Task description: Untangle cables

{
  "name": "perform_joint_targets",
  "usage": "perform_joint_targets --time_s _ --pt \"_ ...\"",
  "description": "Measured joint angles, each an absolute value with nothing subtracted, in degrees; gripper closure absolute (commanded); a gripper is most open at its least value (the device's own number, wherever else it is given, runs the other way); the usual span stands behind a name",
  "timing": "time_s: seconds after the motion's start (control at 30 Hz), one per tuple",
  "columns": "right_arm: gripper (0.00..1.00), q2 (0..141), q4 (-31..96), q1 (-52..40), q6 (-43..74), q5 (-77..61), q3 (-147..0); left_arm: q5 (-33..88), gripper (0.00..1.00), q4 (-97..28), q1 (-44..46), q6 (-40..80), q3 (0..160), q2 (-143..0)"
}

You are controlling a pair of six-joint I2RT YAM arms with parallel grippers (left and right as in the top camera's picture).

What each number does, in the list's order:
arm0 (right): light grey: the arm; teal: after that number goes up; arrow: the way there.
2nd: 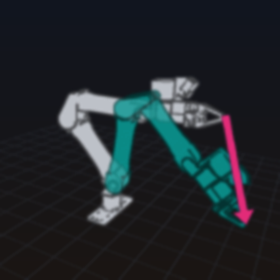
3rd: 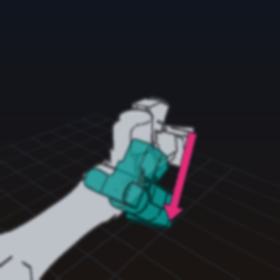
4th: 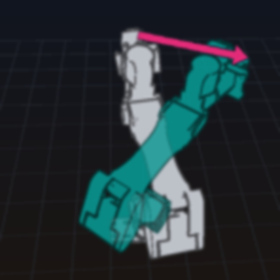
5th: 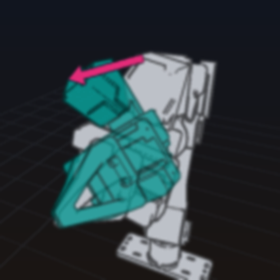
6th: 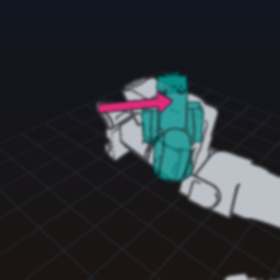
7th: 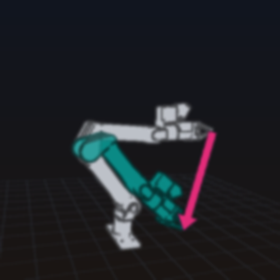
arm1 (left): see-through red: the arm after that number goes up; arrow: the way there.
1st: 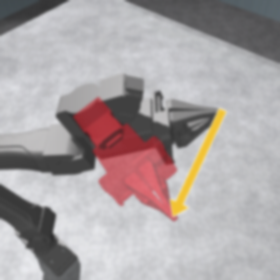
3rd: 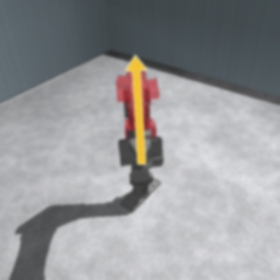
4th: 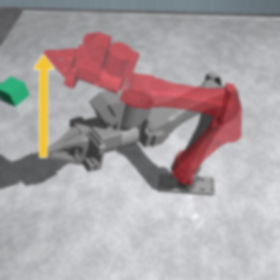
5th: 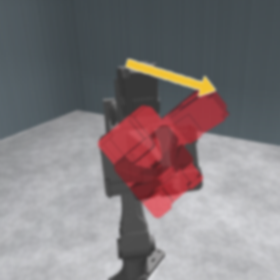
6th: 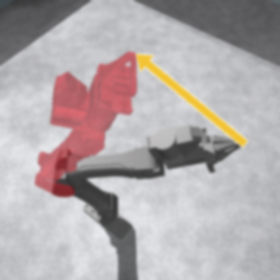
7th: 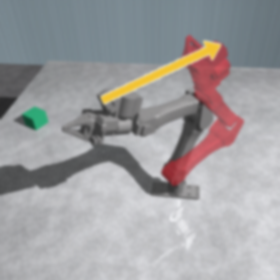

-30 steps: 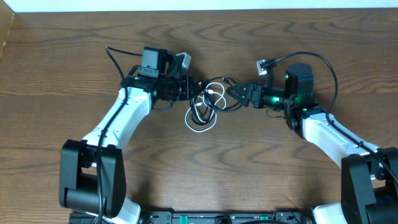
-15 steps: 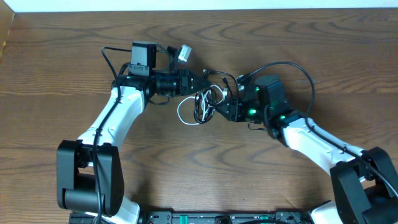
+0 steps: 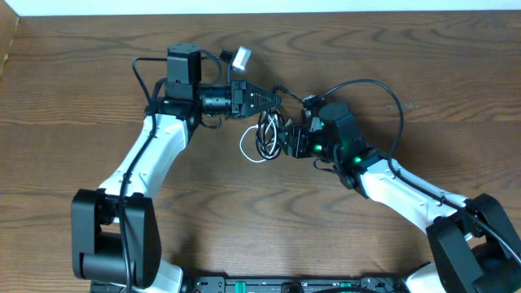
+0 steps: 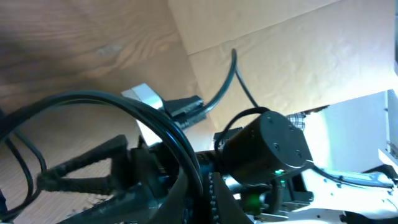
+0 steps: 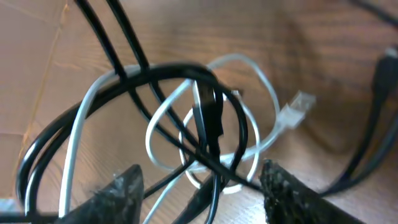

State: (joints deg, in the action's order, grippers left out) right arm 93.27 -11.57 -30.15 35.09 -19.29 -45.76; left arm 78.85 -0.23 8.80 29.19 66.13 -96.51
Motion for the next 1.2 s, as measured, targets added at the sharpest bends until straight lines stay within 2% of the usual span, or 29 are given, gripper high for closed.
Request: perform_joint_targets --time_s 0.2,0.5,0.73,1.0,1.2 --pt "0.15 93.3 -12.5 -30.2 35.2 -18.4 -45.8 79.4 0.93 5.5 9.3 33.6 66.1 -95.3" --pt "0.01 94.6 -15.4 -31.2 35.6 -14.0 -45.8 80.1 0.92 17.6 9.8 43.6 66.1 -94.0" --pt "0.01 99.8 -20.9 -31.7 36.0 -9.6 -45.8 81.1 0.92 26.9 10.0 50.9 66.1 -93.6" --pt "0.01 101.7 -15.4 -30.7 36.7 1.0 -45.9 82.7 0.92 35.6 9.9 58.2 66.0 -93.6" --pt "0.01 101.7 -10.7 -27.3 36.9 4.3 -46.1 83.6 0.92 36.2 8.0 60.6 66.0 -93.6"
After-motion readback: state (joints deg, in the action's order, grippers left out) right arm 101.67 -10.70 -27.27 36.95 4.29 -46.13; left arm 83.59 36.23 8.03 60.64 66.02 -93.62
